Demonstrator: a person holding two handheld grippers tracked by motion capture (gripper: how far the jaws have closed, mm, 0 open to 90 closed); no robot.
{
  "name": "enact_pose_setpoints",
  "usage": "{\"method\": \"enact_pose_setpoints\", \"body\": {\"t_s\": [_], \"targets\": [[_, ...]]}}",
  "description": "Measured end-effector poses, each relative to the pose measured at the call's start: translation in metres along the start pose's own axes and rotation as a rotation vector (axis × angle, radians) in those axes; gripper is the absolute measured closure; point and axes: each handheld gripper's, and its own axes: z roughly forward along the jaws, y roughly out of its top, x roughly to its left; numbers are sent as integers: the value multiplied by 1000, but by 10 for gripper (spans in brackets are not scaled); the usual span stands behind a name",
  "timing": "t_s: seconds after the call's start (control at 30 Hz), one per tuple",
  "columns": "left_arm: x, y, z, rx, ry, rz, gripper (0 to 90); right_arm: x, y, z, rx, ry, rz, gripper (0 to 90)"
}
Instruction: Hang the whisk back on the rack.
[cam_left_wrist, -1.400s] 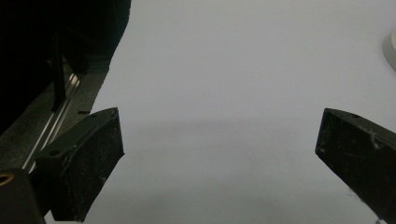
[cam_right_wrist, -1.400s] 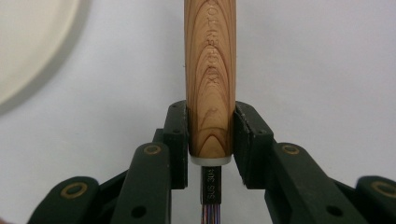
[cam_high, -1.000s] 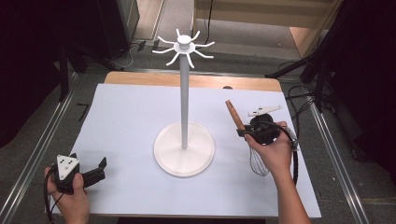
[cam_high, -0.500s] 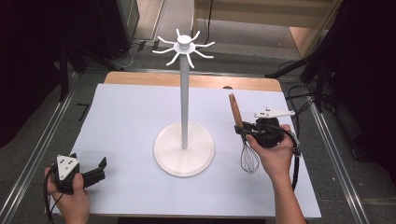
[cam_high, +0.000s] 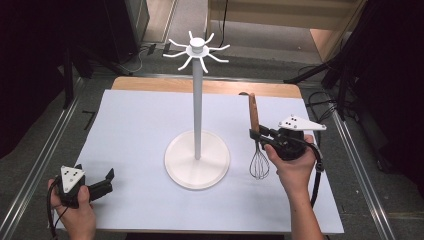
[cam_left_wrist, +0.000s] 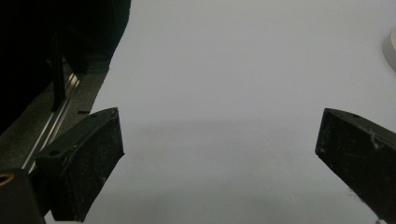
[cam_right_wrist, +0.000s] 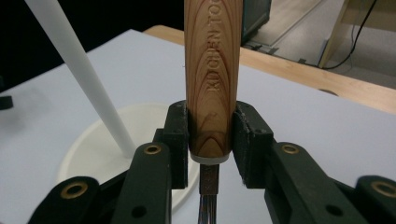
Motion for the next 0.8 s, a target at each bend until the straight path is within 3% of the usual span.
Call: {"method": "enact_pose_setpoints", "body": {"t_s": [0.8], "targets": [[0,0,0,0,1,1,18,29,17,-15,-193,64,-30,705]]}}
